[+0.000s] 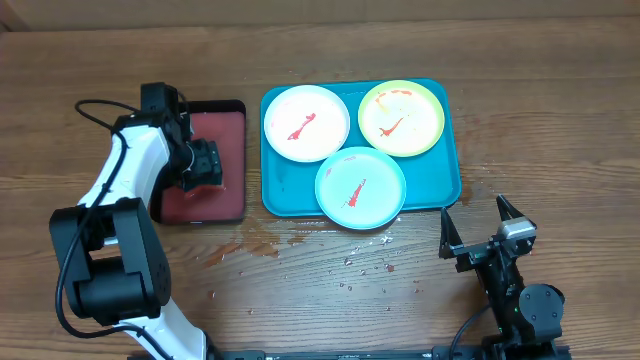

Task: Clean dirty plates on tray and stack at the side
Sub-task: 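Reach the left gripper into the black tray and grasp the green sponge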

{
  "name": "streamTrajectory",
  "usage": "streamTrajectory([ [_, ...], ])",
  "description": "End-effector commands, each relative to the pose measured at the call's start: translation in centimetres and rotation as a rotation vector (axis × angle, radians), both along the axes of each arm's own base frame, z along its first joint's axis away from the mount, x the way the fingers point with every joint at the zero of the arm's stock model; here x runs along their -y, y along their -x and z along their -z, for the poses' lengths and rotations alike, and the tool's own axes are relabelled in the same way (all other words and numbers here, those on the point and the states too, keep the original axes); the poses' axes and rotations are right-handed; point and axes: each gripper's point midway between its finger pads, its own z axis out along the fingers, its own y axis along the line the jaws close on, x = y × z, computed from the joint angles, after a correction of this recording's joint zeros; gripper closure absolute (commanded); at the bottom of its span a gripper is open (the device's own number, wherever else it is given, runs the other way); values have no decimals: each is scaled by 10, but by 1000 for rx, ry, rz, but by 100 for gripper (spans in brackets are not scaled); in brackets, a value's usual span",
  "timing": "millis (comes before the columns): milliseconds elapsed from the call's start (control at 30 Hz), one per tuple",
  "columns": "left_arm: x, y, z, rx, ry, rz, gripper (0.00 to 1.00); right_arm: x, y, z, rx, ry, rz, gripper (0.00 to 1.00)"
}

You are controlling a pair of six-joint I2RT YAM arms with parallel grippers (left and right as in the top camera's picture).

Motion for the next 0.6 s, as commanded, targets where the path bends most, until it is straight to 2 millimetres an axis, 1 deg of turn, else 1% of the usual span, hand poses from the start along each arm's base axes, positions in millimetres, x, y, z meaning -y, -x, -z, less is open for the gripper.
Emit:
streamTrajectory([
  [0,3,7,12,-23,18,6,22,2,0,2,4,0,8,0],
  [33,3,7,14,-20,18,6,25,2,0,2,4,0,8,0],
  [100,3,8,17,-18,17,2,34,2,0,2,4,0,8,0],
  [133,3,8,19,-14,16,2,41,2,0,2,4,0,8,0],
  [233,3,8,22,-11,16,-2,49,2,0,2,4,1,8,0],
  [300,3,8,23,-9,16,-1,51,2,0,2,4,1,8,0],
  [567,3,8,28,-1,15,-1,53,2,0,2,4,1,7,0],
])
